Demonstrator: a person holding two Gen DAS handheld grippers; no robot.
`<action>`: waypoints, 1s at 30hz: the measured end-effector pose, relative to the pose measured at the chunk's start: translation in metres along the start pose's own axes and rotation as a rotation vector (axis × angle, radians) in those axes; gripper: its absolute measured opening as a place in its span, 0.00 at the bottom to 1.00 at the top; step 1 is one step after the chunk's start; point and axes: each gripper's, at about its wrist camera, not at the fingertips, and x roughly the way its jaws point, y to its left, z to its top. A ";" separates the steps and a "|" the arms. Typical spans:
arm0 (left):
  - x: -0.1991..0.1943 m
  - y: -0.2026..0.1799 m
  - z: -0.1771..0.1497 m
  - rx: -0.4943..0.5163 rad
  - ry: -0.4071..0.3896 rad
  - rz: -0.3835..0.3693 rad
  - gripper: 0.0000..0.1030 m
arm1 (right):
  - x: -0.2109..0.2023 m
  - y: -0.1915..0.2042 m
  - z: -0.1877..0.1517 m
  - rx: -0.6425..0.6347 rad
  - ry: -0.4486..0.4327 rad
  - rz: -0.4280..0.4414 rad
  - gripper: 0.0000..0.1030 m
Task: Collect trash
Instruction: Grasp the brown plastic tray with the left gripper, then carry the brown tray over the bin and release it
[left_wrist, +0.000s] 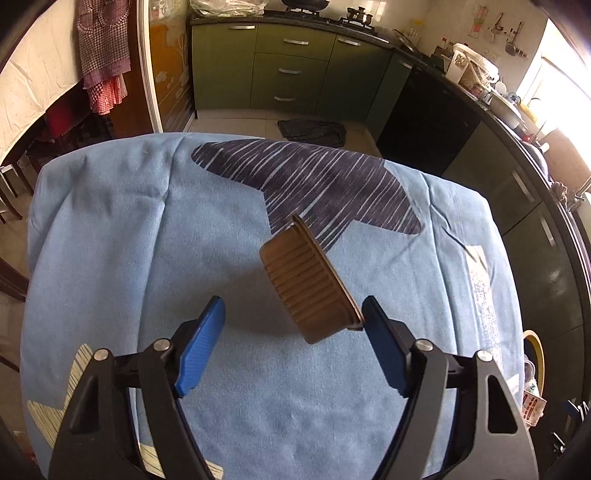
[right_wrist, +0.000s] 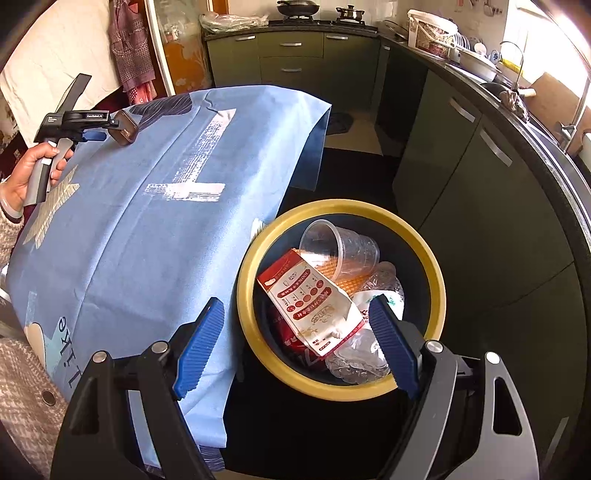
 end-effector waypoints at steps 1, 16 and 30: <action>0.001 0.001 0.001 -0.001 0.000 -0.009 0.64 | 0.000 0.000 -0.001 0.000 0.000 0.001 0.77; -0.027 -0.005 -0.008 0.172 -0.020 -0.078 0.16 | -0.019 0.014 0.001 -0.021 -0.042 -0.008 0.77; -0.105 -0.117 -0.048 0.492 -0.069 -0.248 0.16 | -0.058 -0.004 -0.024 0.043 -0.099 -0.073 0.77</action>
